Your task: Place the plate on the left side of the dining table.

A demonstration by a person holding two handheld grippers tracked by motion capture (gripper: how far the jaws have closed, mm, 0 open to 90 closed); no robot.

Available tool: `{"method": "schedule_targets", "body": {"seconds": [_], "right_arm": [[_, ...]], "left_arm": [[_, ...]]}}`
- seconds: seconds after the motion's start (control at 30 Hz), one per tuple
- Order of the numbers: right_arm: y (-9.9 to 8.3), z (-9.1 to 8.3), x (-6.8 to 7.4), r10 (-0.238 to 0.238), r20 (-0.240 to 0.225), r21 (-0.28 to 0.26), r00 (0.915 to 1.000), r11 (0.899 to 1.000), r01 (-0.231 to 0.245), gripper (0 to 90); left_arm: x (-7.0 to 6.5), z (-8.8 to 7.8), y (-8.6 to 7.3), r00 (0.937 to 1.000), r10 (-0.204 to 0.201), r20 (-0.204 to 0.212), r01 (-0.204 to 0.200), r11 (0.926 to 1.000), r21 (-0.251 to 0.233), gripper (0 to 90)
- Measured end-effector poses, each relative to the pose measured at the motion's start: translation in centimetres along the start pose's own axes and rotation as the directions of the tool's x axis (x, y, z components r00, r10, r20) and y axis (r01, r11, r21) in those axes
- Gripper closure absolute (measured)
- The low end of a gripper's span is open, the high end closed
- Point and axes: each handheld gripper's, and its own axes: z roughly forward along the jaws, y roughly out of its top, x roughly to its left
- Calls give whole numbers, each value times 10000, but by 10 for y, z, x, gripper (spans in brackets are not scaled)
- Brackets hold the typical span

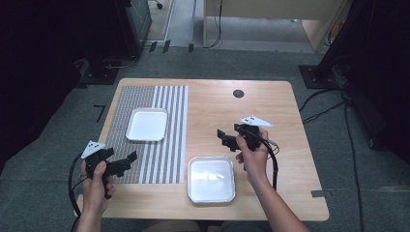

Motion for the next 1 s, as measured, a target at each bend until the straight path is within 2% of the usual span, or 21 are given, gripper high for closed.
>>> {"method": "schedule_targets", "body": {"seconds": [0.37, 0.47, 0.77, 1.0], "right_arm": [[-12, -26, -22, 236, 428, -251, 9988, 9994, -225, 246], [-16, -32, -29, 300, 539, -302, 9981, 9991, -284, 246], [-30, -56, -49, 438, 877, -419, 9952, 9983, -402, 246], [-47, -74, -65, 725, 1161, -442, 9906, 9967, -678, 246]], "left_arm": [[-2, -4, -17, 9995, 202, -227, -200, 9998, 94, 29], [-2, -5, -21, 9999, 126, -5, -126, 9998, 146, 29], [-2, -7, -31, 9995, 301, -67, -299, 9993, 228, 29], [5, -11, -39, 9999, 117, 26, -118, 9996, 245, 29]]}}
